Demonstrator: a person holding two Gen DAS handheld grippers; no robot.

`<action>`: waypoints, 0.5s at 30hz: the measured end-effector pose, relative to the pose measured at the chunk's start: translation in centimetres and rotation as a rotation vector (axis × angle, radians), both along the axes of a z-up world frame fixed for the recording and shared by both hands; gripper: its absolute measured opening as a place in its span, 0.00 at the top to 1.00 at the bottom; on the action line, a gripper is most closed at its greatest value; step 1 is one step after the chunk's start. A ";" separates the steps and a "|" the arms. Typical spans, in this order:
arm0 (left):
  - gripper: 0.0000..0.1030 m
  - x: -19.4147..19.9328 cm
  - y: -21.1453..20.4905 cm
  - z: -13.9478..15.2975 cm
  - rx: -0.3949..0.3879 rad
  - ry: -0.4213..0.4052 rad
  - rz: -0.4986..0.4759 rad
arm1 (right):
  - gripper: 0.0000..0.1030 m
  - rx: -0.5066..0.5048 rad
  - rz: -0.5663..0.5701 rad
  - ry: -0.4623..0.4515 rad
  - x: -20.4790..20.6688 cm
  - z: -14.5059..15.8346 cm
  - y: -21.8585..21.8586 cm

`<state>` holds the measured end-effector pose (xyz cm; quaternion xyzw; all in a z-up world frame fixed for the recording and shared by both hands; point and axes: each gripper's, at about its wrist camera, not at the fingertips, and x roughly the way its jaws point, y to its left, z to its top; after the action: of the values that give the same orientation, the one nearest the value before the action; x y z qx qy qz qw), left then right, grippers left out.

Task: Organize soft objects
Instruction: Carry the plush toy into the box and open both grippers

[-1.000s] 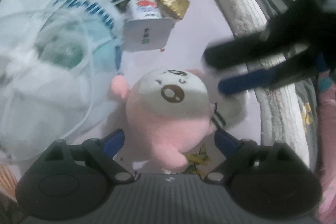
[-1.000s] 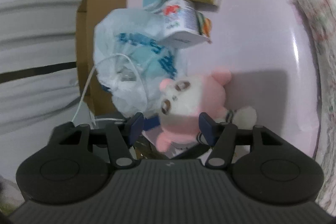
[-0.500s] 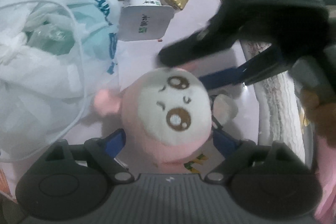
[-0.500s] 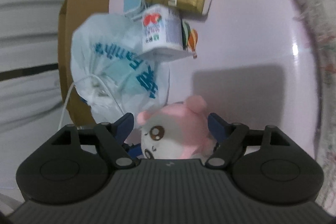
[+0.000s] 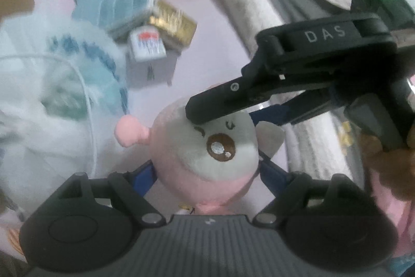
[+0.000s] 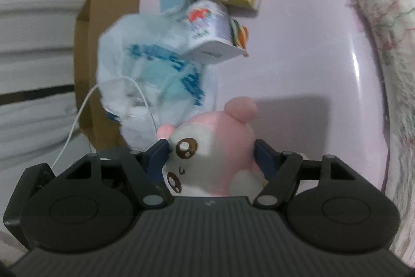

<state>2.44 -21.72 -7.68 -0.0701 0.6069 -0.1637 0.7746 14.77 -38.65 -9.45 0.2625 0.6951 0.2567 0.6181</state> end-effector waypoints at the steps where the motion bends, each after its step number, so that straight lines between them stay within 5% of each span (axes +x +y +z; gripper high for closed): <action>1: 0.16 0.1 0.6 1.2 -0.001 -0.018 0.000 | 0.30 0.006 -0.020 -0.012 -0.2 1.1 0.1; 7: 0.16 0.8 6.8 7.9 0.072 -0.134 0.060 | 0.30 0.091 -0.064 -0.112 -0.2 7.0 4.2; 15: 0.17 2.1 21.3 13.6 0.229 -0.281 0.280 | 0.30 0.311 0.053 -0.217 3.5 11.2 20.1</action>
<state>4.53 -0.45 5.92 -0.0417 0.4921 0.0073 0.8695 18.27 -18.60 1.76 0.3072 0.5829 0.4042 0.6344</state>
